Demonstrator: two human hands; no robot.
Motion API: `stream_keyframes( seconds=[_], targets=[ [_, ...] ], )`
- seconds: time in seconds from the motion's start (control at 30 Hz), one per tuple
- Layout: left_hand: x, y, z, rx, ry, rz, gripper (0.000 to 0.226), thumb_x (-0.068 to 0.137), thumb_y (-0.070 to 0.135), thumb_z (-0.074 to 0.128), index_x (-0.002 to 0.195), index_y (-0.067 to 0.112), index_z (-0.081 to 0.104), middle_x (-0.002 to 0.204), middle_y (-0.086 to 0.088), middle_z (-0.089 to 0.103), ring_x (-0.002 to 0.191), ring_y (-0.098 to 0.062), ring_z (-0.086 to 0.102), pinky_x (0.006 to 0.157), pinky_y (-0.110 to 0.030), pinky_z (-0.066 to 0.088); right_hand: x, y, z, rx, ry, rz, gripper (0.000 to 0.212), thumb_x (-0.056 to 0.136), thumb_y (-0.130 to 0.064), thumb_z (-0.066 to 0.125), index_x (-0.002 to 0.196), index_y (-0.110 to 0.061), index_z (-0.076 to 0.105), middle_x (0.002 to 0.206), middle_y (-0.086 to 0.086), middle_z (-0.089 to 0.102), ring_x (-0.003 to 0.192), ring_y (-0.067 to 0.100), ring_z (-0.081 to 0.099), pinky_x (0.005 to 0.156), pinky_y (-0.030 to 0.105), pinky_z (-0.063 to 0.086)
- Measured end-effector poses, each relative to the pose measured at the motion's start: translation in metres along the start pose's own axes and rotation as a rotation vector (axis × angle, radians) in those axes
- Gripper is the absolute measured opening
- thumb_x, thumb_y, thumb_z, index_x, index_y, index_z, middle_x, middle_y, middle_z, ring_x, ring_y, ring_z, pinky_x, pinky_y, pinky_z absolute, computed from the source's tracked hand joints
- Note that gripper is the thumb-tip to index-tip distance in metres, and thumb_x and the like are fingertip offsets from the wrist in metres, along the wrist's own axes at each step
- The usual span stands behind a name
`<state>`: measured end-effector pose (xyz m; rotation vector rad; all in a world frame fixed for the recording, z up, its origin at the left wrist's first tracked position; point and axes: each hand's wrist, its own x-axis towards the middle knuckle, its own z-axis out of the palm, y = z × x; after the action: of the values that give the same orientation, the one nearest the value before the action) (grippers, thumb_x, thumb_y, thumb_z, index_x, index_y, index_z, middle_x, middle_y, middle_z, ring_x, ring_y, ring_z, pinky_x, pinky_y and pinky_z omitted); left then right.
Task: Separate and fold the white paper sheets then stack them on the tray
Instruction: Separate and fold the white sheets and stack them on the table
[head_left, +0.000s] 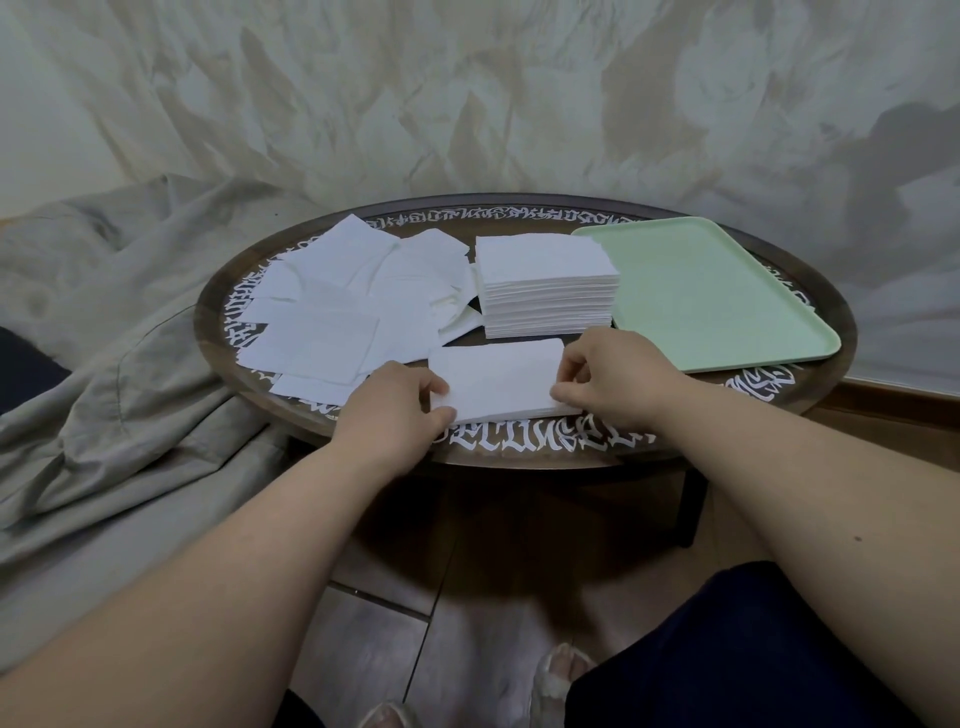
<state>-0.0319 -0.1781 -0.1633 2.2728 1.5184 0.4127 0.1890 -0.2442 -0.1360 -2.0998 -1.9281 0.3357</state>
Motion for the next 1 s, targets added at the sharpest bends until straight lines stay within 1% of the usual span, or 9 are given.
stream_keyframes(
  seconds=[0.13, 0.27, 0.37, 0.47, 0.53, 0.63, 0.73, 0.9, 1.0],
  targets=[
    [-0.001, 0.003, 0.002, 0.027, -0.035, 0.019, 0.030, 0.087, 0.034, 0.067, 0.117, 0.027, 0.068, 0.099, 0.006, 0.060, 0.099, -0.014, 0.059, 0.077, -0.027, 0.041, 0.000, -0.003, 0.002, -0.070, -0.109, -0.023, 0.004, 0.084, -0.019, 0.064, 0.083, -0.021, 0.067, 0.070, -0.014, 0.053, 0.076, 0.013, 0.055, 0.066, 0.023, 0.039],
    [-0.002, 0.003, 0.002, 0.018, -0.052, 0.012, 0.034, 0.087, 0.037, 0.067, 0.120, 0.028, 0.066, 0.111, 0.005, 0.060, 0.106, -0.015, 0.059, 0.086, -0.030, 0.046, -0.001, -0.003, 0.002, -0.091, -0.112, 0.000, 0.005, 0.084, -0.025, 0.065, 0.079, -0.024, 0.064, 0.070, -0.015, 0.054, 0.078, 0.013, 0.057, 0.066, 0.023, 0.039],
    [-0.003, 0.001, -0.002, -0.029, -0.026, -0.009, 0.044, 0.084, 0.038, 0.070, 0.126, 0.026, 0.062, 0.114, 0.006, 0.062, 0.106, -0.014, 0.058, 0.086, -0.029, 0.044, -0.001, -0.010, 0.000, -0.064, -0.028, -0.019, 0.011, 0.085, -0.035, 0.065, 0.085, -0.024, 0.067, 0.084, -0.010, 0.056, 0.086, 0.014, 0.058, 0.069, 0.025, 0.039],
    [-0.005, -0.001, -0.007, -0.084, 0.016, -0.026, 0.047, 0.082, 0.034, 0.072, 0.127, 0.026, 0.061, 0.122, 0.006, 0.061, 0.106, -0.011, 0.059, 0.086, -0.027, 0.042, 0.001, -0.030, -0.002, -0.002, 0.044, -0.065, 0.023, 0.086, -0.040, 0.065, 0.101, -0.023, 0.068, 0.103, -0.004, 0.057, 0.096, 0.017, 0.057, 0.079, 0.030, 0.043],
    [-0.006, -0.004, -0.014, -0.094, 0.071, -0.043, 0.045, 0.083, 0.033, 0.071, 0.127, 0.027, 0.061, 0.127, 0.005, 0.057, 0.108, -0.013, 0.058, 0.086, -0.025, 0.039, 0.004, -0.049, -0.001, 0.021, 0.069, -0.123, 0.029, 0.086, -0.040, 0.066, 0.110, -0.023, 0.065, 0.112, -0.001, 0.057, 0.105, 0.017, 0.054, 0.085, 0.030, 0.040],
    [-0.005, -0.012, -0.031, -0.128, 0.186, -0.105, 0.043, 0.087, 0.031, 0.068, 0.129, 0.027, 0.059, 0.132, 0.004, 0.055, 0.118, -0.015, 0.055, 0.094, -0.027, 0.039, 0.012, -0.078, 0.005, 0.043, 0.079, -0.219, 0.037, 0.087, -0.036, 0.065, 0.121, -0.022, 0.060, 0.124, -0.002, 0.057, 0.116, 0.016, 0.051, 0.094, 0.031, 0.040],
    [-0.002, -0.028, -0.049, -0.136, 0.267, -0.146, 0.040, 0.089, 0.028, 0.065, 0.128, 0.026, 0.060, 0.133, 0.005, 0.057, 0.121, -0.015, 0.054, 0.097, -0.030, 0.039, 0.030, -0.102, 0.012, -0.009, 0.059, -0.300, 0.042, 0.090, -0.035, 0.062, 0.129, -0.021, 0.054, 0.129, -0.002, 0.055, 0.118, 0.018, 0.051, 0.097, 0.035, 0.042],
    [0.003, -0.065, -0.069, -0.246, 0.354, -0.254, 0.036, 0.090, 0.021, 0.066, 0.126, 0.022, 0.063, 0.128, 0.004, 0.063, 0.110, -0.014, 0.058, 0.091, -0.027, 0.041, 0.073, -0.132, 0.038, -0.089, -0.033, -0.359, 0.057, 0.086, -0.038, 0.066, 0.136, -0.017, 0.049, 0.133, 0.002, 0.053, 0.122, 0.021, 0.047, 0.099, 0.036, 0.041],
    [0.005, -0.087, -0.070, -0.333, 0.372, -0.315, 0.034, 0.088, 0.017, 0.066, 0.122, 0.021, 0.065, 0.113, 0.001, 0.066, 0.097, -0.013, 0.057, 0.092, -0.029, 0.045, 0.100, -0.144, 0.060, -0.139, -0.102, -0.370, 0.073, 0.079, -0.048, 0.071, 0.139, -0.018, 0.044, 0.138, 0.002, 0.048, 0.123, 0.024, 0.044, 0.099, 0.038, 0.041]
  ],
)
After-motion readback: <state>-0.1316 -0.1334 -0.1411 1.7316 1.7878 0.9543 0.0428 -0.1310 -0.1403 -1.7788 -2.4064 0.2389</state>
